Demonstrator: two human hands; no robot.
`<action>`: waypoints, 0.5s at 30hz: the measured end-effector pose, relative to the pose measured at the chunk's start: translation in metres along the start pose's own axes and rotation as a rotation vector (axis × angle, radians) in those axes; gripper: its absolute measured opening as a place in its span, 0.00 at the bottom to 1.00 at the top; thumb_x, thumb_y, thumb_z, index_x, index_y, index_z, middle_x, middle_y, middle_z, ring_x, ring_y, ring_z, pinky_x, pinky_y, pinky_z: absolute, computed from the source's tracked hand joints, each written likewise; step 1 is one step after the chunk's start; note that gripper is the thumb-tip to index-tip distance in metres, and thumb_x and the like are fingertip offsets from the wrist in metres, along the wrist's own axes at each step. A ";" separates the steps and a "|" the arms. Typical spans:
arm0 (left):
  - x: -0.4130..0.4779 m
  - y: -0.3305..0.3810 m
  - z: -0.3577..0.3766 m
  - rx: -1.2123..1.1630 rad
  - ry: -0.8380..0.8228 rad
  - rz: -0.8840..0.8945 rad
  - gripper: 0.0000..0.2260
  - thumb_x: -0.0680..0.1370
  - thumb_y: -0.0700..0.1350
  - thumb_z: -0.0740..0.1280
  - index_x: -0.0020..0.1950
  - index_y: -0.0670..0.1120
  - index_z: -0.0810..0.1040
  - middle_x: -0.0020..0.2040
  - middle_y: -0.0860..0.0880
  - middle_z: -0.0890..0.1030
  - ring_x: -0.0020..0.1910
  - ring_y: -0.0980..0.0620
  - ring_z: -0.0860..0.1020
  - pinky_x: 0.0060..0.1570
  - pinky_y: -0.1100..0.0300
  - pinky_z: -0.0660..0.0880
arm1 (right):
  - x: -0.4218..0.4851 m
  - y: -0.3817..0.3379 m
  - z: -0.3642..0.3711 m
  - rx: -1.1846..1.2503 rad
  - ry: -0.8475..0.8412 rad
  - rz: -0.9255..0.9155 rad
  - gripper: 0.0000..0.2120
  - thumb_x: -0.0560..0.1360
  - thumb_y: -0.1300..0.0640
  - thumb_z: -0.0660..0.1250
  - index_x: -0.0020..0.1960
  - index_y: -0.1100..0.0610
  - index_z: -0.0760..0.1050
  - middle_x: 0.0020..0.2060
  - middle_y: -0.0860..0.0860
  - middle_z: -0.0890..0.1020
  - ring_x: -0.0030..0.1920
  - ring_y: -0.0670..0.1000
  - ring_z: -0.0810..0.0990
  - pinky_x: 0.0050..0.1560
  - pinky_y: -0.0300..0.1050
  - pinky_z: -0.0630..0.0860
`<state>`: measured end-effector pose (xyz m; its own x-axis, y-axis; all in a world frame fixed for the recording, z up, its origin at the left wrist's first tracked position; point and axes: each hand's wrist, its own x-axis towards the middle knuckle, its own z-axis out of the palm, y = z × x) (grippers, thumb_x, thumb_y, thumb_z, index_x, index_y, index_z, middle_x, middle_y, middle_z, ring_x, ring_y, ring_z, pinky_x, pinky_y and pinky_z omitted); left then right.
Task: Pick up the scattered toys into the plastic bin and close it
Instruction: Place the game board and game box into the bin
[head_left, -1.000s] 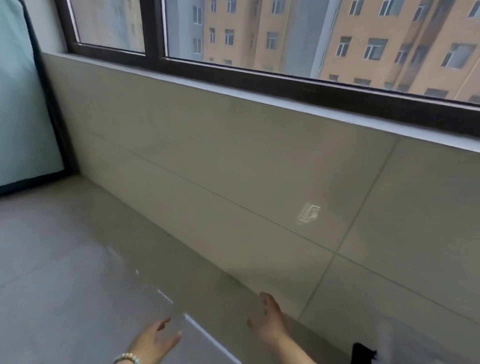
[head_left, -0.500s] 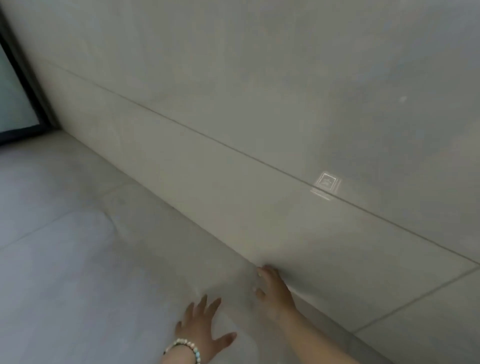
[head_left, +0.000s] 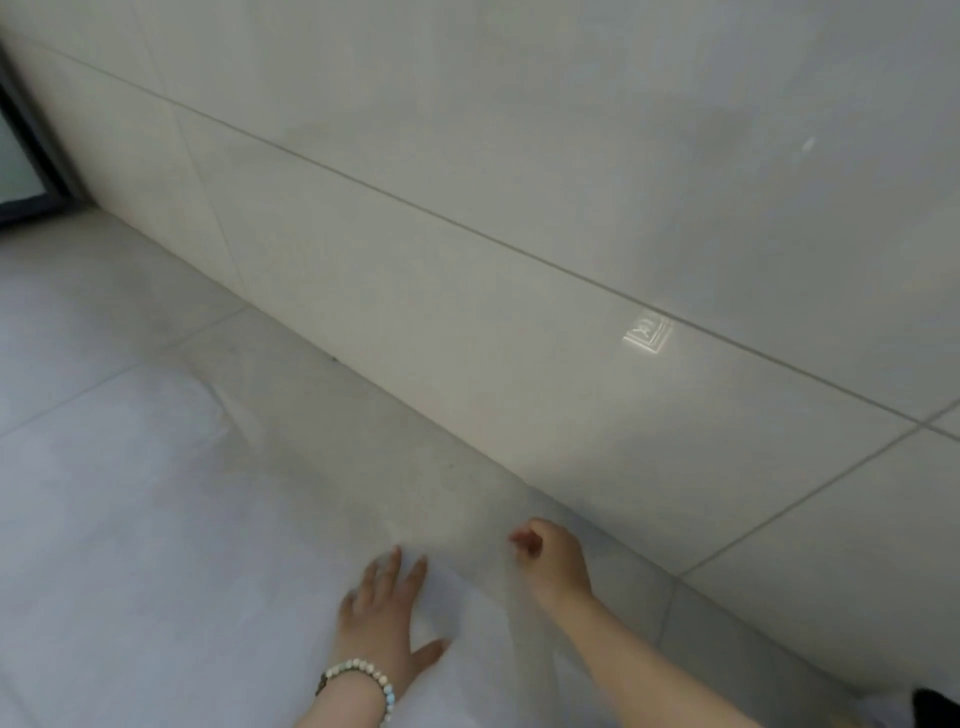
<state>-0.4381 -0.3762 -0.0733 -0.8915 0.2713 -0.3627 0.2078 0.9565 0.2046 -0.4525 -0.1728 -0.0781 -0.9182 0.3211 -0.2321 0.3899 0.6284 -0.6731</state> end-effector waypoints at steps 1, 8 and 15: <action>-0.007 -0.001 0.001 0.015 -0.076 -0.012 0.42 0.71 0.69 0.57 0.76 0.55 0.38 0.77 0.51 0.39 0.77 0.47 0.46 0.72 0.51 0.53 | -0.006 0.000 -0.005 0.089 -0.010 0.056 0.11 0.70 0.69 0.64 0.41 0.54 0.78 0.37 0.48 0.79 0.40 0.46 0.77 0.39 0.25 0.68; -0.069 0.011 -0.037 -0.021 -0.025 0.010 0.36 0.74 0.66 0.56 0.76 0.56 0.43 0.78 0.53 0.46 0.76 0.50 0.51 0.73 0.55 0.54 | -0.070 -0.037 -0.087 0.515 -0.105 0.178 0.14 0.73 0.72 0.64 0.38 0.53 0.72 0.33 0.51 0.75 0.30 0.44 0.75 0.27 0.31 0.73; -0.180 0.093 -0.143 -0.139 0.096 0.136 0.30 0.77 0.63 0.57 0.74 0.51 0.57 0.74 0.52 0.62 0.72 0.51 0.62 0.69 0.57 0.62 | -0.226 -0.070 -0.244 0.495 -0.038 0.089 0.06 0.76 0.66 0.65 0.42 0.58 0.75 0.32 0.52 0.76 0.28 0.42 0.74 0.25 0.30 0.70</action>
<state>-0.3160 -0.3512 0.1407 -0.8945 0.3792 -0.2367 0.2773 0.8861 0.3715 -0.2548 -0.1162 0.1925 -0.8885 0.3264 -0.3225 0.3947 0.1852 -0.8999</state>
